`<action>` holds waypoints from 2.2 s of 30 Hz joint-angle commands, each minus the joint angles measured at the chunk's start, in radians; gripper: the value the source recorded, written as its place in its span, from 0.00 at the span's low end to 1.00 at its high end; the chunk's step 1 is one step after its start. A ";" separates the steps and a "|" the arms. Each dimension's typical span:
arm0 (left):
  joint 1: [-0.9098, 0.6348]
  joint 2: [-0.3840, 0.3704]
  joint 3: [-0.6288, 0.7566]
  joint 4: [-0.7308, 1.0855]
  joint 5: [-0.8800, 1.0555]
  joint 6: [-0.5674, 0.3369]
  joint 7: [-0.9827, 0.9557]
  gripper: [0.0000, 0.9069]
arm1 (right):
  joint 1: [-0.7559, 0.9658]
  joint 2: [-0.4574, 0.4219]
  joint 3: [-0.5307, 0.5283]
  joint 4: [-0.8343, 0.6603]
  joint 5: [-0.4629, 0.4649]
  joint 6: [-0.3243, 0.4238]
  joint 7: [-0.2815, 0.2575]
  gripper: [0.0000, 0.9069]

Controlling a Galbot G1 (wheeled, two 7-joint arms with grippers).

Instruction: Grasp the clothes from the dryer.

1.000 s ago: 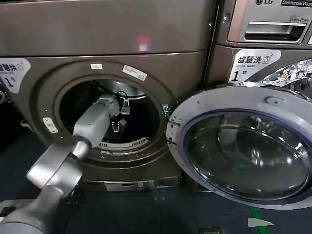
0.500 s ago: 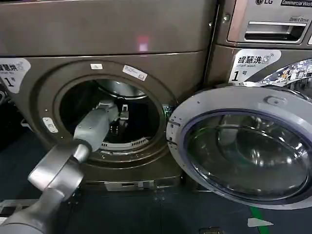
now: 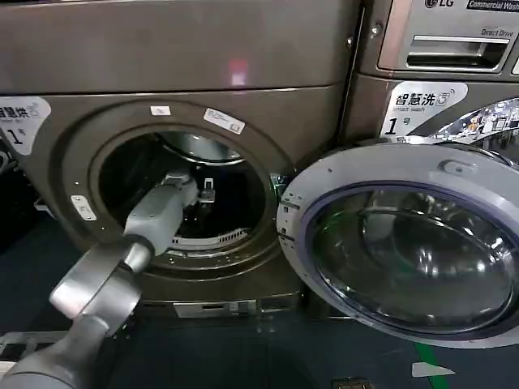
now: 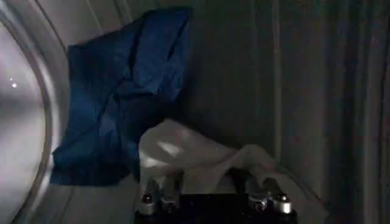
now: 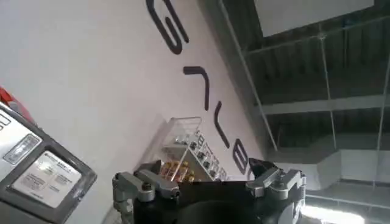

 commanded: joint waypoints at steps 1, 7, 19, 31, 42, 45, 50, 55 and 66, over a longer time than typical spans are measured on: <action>0.003 0.002 -0.001 0.002 -0.001 0.001 0.004 0.04 | 0.000 -0.001 0.001 0.000 0.000 0.001 0.000 1.00; 0.004 0.005 -0.003 -0.001 -0.002 -0.006 0.012 0.00 | 0.000 -0.002 0.002 -0.003 0.000 0.001 0.000 1.00; 0.027 -0.008 -0.187 -0.106 -0.085 0.060 -0.083 0.00 | 0.000 -0.002 0.004 -0.003 0.000 0.002 0.003 1.00; 0.162 -0.001 -0.446 -0.355 -0.406 0.213 -0.266 0.00 | 0.004 0.000 0.001 -0.006 -0.001 0.006 0.007 1.00; 0.335 0.014 -0.499 -0.622 -0.818 0.141 -0.588 0.00 | 0.007 -0.002 -0.002 -0.011 -0.001 0.011 0.007 1.00; 0.366 0.010 -0.500 -0.660 -0.884 0.104 -0.663 0.00 | 0.008 -0.003 -0.002 -0.011 -0.001 0.012 0.008 1.00; 0.417 -0.006 -0.508 -0.752 -0.960 0.030 -0.796 0.00 | 0.009 -0.002 -0.001 -0.010 0.000 0.015 0.012 1.00; 0.500 -0.029 -0.561 -0.863 -0.964 -0.049 -0.937 0.00 | 0.005 -0.003 0.007 -0.015 0.001 0.020 0.013 1.00; 0.672 -0.070 -0.656 -0.992 -0.926 -0.201 -1.114 0.00 | -0.005 -0.014 0.017 -0.018 0.004 0.026 0.036 1.00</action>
